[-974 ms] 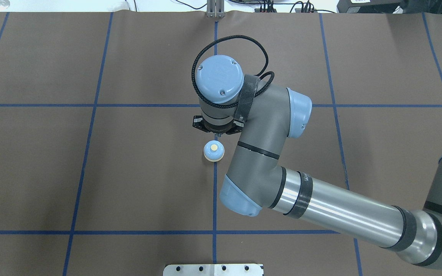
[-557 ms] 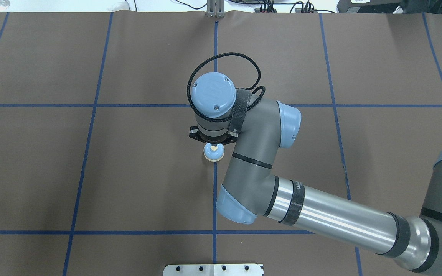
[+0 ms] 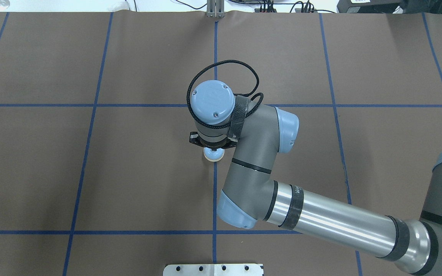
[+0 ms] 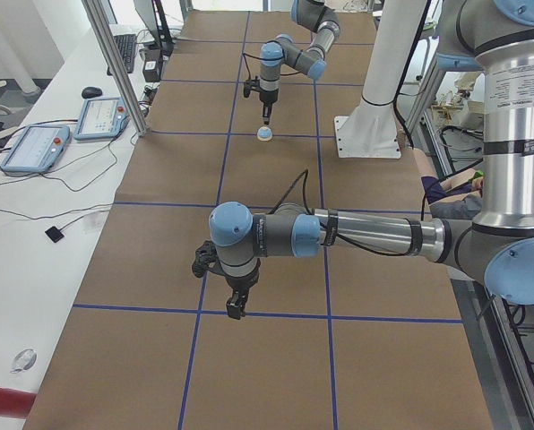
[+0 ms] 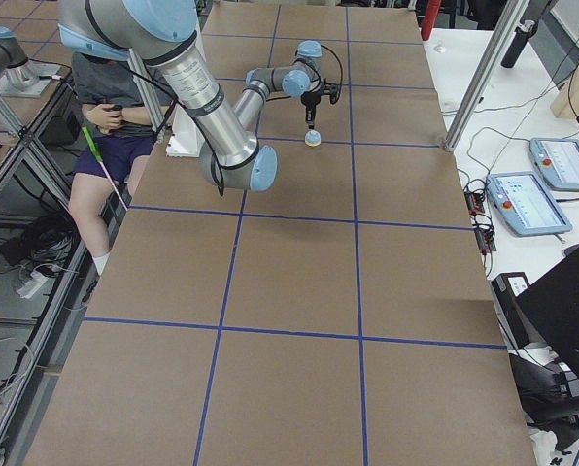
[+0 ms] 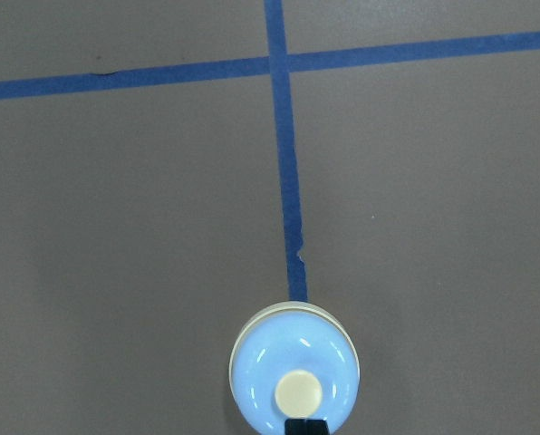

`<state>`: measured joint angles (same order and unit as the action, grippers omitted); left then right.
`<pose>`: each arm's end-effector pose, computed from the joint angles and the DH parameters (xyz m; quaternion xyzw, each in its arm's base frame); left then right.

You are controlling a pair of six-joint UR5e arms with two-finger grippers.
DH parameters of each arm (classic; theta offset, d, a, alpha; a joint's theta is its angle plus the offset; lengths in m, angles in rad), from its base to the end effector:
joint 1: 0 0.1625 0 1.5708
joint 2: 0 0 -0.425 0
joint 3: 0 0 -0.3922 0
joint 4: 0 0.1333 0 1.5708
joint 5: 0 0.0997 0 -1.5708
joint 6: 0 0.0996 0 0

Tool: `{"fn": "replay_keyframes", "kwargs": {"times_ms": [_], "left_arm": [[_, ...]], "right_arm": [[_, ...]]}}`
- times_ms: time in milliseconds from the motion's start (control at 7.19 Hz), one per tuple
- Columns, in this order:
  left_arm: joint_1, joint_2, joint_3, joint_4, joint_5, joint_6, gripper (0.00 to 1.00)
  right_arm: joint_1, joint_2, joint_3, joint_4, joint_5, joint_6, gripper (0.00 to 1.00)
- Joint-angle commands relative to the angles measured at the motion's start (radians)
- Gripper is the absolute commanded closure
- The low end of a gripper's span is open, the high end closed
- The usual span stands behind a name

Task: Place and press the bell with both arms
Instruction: 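Press down on the bell's top button with the right gripper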

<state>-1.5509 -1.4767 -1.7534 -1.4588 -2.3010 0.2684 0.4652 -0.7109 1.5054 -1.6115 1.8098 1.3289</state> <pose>-0.0579 -0.4499 0.6275 0.0334 0.3556 0.1300 0.9249 -0.6084 -0.4281 0.1623 0.0225 -0.3812 0.0593 0.9223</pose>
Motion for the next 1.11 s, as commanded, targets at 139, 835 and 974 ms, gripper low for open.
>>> {"fn": "replay_keyframes", "kwargs": {"times_ms": [139,835,974], "left_arm": [[0.000,-0.001,0.000,0.000,0.000,0.000,0.00],[0.000,-0.001,0.000,0.000,0.000,0.000,0.00],[0.000,-0.001,0.000,0.000,0.000,0.000,0.00]], "right_arm": [[0.000,0.002,-0.042,0.068,-0.041,0.006,1.00],[-0.005,0.002,-0.056,0.070,-0.041,0.006,1.00],[-0.007,0.001,-0.056,0.068,-0.041,0.006,1.00]]}}
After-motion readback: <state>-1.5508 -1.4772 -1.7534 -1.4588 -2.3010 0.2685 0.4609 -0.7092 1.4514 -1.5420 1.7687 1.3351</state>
